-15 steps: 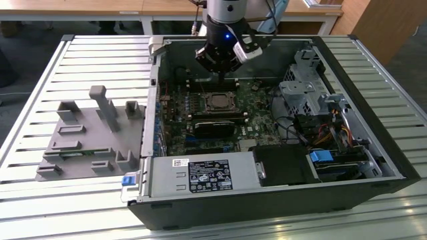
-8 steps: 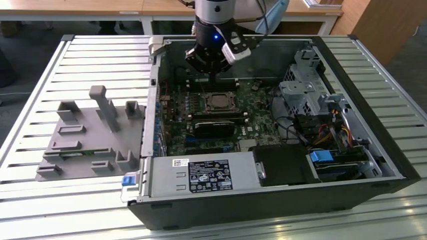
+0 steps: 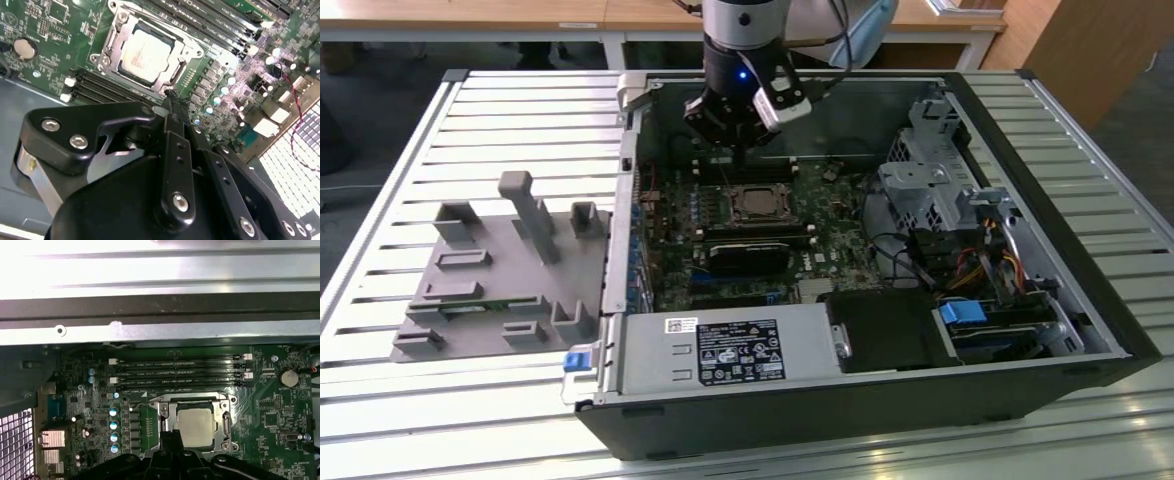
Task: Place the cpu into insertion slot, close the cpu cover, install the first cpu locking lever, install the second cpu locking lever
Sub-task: 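Install the first cpu locking lever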
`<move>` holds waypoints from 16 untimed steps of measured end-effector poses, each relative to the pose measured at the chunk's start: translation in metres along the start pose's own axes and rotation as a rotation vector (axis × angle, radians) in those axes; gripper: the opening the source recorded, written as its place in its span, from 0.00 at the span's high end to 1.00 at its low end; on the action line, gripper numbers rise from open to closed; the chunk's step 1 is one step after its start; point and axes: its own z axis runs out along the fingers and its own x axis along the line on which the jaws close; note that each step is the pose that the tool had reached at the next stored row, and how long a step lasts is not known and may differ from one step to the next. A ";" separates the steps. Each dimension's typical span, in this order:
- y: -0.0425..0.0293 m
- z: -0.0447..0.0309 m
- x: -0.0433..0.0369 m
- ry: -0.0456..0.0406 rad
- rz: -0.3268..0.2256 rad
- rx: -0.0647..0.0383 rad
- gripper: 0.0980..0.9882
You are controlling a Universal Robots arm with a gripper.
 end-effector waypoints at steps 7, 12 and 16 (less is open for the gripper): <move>-0.0008 0.0013 0.0124 -0.0002 0.000 0.000 0.99; -0.0014 0.0022 0.0222 -0.0003 0.000 0.000 0.99; -0.0015 0.0027 0.0288 -0.0004 0.000 0.000 0.99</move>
